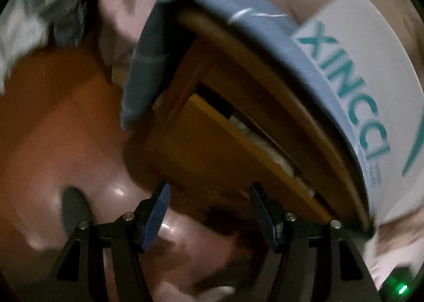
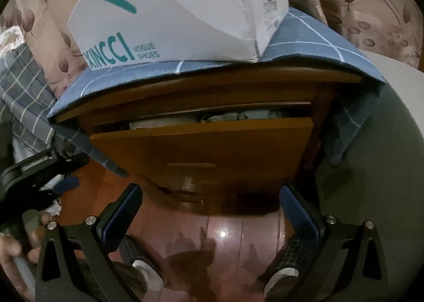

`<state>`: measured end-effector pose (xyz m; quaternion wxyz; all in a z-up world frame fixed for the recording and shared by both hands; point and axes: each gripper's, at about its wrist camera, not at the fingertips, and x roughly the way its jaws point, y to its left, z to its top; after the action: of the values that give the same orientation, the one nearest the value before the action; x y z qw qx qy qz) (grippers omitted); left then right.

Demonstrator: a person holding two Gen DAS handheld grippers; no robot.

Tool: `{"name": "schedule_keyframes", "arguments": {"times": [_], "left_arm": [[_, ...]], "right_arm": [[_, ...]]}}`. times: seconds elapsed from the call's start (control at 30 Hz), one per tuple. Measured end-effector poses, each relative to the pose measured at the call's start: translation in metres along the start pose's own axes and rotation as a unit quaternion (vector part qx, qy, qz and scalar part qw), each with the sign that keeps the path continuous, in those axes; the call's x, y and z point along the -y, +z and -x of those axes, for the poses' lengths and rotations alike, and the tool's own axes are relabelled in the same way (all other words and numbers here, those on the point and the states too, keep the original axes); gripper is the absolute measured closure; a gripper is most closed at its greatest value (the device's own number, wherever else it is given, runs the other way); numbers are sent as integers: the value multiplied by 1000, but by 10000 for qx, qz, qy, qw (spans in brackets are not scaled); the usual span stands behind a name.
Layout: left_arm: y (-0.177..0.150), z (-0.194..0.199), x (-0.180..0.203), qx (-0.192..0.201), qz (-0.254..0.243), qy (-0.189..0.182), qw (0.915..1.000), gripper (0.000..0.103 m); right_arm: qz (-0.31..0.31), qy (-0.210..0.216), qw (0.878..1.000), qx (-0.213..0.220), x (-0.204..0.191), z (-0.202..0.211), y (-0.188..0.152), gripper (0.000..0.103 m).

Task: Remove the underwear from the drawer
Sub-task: 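Hook the drawer front with the left tool and pull it open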

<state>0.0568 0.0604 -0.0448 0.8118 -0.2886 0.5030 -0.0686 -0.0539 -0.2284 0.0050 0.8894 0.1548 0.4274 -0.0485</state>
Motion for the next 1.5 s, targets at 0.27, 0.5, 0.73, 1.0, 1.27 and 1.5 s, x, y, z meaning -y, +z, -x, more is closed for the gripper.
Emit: {"name": "schedule_keyframes", "arguments": {"times": [0.27,0.5,0.73,1.0,1.27,1.5], "left_arm": [[19,-32,-9,92,926,-661,9935,32],[31,-54,-18,33,1611,-1001,9818,30],[29,-71,-34,-31,2139,-1154,9700,21],[6,-81,-55,67,2555,-1227,9590,6],[-10,-115,-75,-144,3329,-1517,9306,3],[-7,-128,-71,-202,3503,-1339,9268,3]], "right_arm": [[-204,134,9996,-149,8,-5,2,0],[-89,233,9996,-159,2,-4,2,0],[-178,293,9992,-204,4,-5,2,0],[-174,341,9991,-196,3,-3,2,0],[-284,394,9983,-319,6,-6,1,0],[-269,334,9987,-274,5,-5,1,0]]}}
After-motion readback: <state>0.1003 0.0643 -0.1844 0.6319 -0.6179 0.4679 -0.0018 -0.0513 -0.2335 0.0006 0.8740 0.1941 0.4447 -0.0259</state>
